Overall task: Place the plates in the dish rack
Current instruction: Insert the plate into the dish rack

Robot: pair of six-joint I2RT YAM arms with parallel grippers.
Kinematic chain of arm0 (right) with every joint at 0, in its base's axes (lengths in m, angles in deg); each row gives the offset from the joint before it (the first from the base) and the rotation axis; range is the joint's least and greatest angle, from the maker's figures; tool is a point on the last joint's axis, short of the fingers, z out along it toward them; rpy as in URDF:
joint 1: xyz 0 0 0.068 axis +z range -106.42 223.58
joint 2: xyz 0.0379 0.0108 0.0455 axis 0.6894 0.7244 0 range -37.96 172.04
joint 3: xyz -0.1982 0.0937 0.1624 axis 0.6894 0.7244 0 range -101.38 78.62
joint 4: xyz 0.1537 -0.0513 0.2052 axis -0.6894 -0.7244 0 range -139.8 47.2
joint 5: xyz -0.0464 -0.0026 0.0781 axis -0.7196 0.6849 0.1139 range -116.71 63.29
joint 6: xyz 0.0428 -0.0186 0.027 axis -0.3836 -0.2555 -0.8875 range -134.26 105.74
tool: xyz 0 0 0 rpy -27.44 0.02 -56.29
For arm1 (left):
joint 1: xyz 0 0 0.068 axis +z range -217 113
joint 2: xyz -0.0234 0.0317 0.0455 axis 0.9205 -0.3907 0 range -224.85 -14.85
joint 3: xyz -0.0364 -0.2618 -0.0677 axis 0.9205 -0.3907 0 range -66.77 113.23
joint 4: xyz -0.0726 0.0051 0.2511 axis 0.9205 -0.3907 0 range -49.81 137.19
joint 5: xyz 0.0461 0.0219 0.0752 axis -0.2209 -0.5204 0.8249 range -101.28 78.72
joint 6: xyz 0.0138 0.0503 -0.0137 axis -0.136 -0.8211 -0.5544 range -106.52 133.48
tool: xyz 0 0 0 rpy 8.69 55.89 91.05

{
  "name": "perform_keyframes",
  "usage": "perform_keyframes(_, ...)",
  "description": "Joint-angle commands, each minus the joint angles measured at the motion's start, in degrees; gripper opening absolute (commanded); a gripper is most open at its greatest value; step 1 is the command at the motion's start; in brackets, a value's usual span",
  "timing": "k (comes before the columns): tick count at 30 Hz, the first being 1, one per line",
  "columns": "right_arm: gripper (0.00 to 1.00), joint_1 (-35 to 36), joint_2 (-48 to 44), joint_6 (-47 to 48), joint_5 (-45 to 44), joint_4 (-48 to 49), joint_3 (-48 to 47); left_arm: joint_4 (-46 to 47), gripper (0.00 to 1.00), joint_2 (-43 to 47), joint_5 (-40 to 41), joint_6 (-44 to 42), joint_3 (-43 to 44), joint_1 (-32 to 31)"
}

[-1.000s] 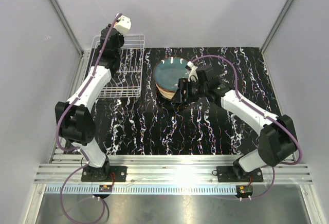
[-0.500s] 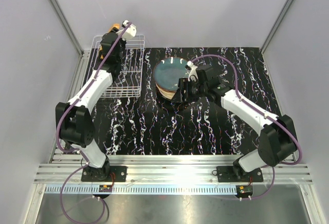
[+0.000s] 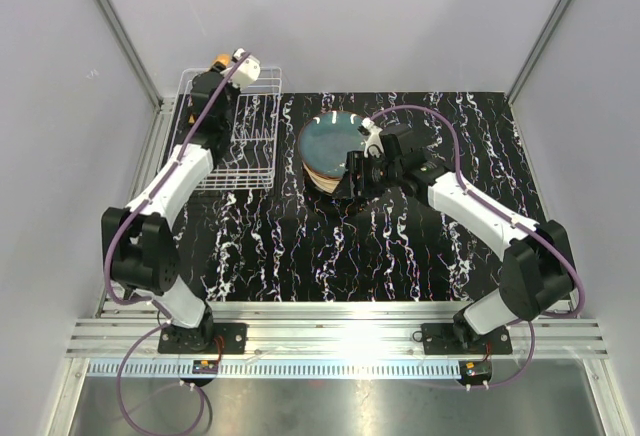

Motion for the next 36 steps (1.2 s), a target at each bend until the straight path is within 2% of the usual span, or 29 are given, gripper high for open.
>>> perform_keyframes(1,0.57,0.3,0.2,1.0,1.6,0.5,-2.1,11.1,0.0,10.3,-0.8,-0.9,-3.8,1.6)
perform_keyframes(8,0.57,0.4,1.7,1.6,3.4,-1.0,-4.4,10.5,0.0,22.9,-7.0,3.0,-13.6,6.7)
perform_keyframes(12,0.56,0.3,1.9,1.7,3.5,-1.6,-5.3,11.2,0.0,24.8,-7.5,3.2,-14.7,6.7)
perform_keyframes(15,0.56,0.3,1.4,1.4,3.2,-0.8,-4.6,10.3,0.0,27.5,-11.1,8.6,-14.4,5.5)
perform_keyframes(16,0.56,0.3,1.3,1.2,3.2,-0.3,-4.1,9.7,0.0,27.9,-12.4,13.6,-14.0,5.2)
perform_keyframes(18,0.56,0.3,1.3,0.6,3.3,0.9,-3.4,5.9,0.0,27.1,-18.4,19.0,-11.6,4.8)
perform_keyframes(20,0.56,0.3,1.7,0.2,3.6,1.5,-3.1,6.3,0.0,24.3,-22.2,26.6,-10.3,4.8)
perform_keyframes(24,0.55,0.3,1.6,0.8,3.7,1.3,-2.3,11.2,0.0,18.4,-24.2,33.0,-10.6,5.2)
perform_keyframes(29,0.56,0.3,1.0,3.6,2.1,-0.6,-1.9,21.2,0.0,12.5,-23.8,39.6,-11.8,8.5)
perform_keyframes(36,0.56,0.3,2.6,3.9,2.9,-0.1,-1.9,28.2,0.0,10.7,-15.3,38.5,-13.0,10.2)
